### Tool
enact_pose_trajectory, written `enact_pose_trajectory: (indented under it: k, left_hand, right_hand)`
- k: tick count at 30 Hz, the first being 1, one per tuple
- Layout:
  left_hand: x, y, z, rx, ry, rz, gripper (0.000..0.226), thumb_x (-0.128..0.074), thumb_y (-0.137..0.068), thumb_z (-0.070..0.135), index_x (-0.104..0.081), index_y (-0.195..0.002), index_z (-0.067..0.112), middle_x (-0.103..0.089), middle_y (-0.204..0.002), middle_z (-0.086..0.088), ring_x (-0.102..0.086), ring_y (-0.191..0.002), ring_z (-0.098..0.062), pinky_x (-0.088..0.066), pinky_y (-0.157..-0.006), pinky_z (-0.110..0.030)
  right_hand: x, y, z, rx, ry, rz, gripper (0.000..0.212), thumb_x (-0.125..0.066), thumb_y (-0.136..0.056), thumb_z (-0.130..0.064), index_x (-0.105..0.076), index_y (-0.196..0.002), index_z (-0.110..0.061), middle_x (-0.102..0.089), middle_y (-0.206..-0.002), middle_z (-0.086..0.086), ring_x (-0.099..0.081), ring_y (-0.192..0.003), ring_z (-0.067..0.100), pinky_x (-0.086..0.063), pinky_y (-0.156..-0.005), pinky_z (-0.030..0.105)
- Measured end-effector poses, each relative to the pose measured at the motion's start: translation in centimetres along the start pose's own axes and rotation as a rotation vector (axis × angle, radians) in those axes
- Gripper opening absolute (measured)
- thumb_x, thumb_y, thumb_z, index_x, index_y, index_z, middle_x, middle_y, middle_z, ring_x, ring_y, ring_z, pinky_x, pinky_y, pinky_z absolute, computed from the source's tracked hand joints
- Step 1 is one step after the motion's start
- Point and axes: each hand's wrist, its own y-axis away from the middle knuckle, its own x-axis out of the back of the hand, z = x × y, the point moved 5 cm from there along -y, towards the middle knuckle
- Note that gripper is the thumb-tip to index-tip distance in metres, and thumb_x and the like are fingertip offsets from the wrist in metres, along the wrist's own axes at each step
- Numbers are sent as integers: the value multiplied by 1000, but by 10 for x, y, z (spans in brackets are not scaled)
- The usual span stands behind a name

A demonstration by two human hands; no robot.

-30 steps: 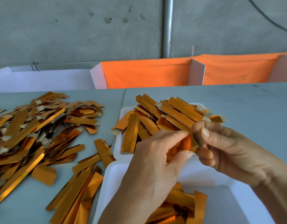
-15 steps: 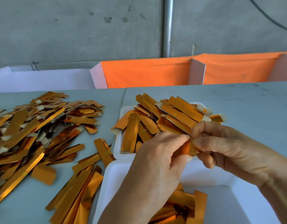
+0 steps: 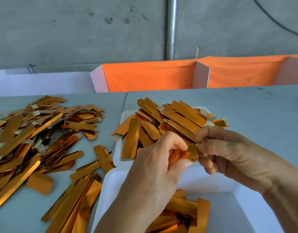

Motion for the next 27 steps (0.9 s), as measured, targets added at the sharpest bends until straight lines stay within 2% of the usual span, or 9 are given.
enact_pose_trajectory:
  k: [4, 8, 12, 16, 22, 27]
  left_hand:
    - [0, 0, 6, -44, -50, -12, 17, -64, -87, 28, -51, -91, 39, -55, -74, 27, -50, -85, 14, -38, -66, -1]
    - [2, -1, 9, -81, -62, -28, 17, -65, -87, 25, -53, -88, 37, -49, -74, 42, -48, -75, 18, -35, -60, 1]
    - [6, -1, 6, -72, 46, -5, 13, -67, -85, 26, -60, -90, 36, -59, -79, 32, -56, -81, 8, -42, -66, -7]
    - [4, -2, 3, -49, 146, -30, 15, -65, -85, 29, -61, -97, 38, -68, -91, 19, -62, -90, -4, -48, -78, -19]
    - [3, -2, -3, -33, 226, -68, 13, -65, -86, 27, -62, -95, 36, -69, -93, 22, -62, -94, 2, -48, -79, -13]
    - [3, -4, -3, -30, 377, -96, 13, -66, -85, 21, -65, -95, 30, -71, -93, 21, -64, -93, 5, -44, -76, -4]
  right_hand:
    - [0, -1, 1, 11, 31, 9, 7, -67, -67, -10, -65, -71, -16, -55, -55, 11, -53, -47, 18, -46, -45, 22]
    - [0, 0, 0, 40, 0, -25, 4, -67, -71, -12, -66, -74, -14, -55, -57, 11, -53, -48, 18, -47, -47, 22]
    - [2, 0, -1, 57, -122, -84, 4, -68, -73, -14, -67, -76, -11, -53, -58, 8, -52, -47, 15, -46, -45, 21]
    - [2, -1, 3, 39, -241, -129, 38, -91, -54, -22, -70, -84, -11, -51, -59, 5, -49, -44, 12, -44, -41, 21]
    - [-1, -3, 6, 25, -174, -151, 42, -91, -55, -30, -69, -83, -10, -51, -59, 5, -51, -47, 13, -46, -45, 21]
    - [-4, -5, 8, 32, -280, -183, 38, -92, -55, -29, -70, -81, -12, -54, -59, 5, -55, -49, 13, -49, -48, 22]
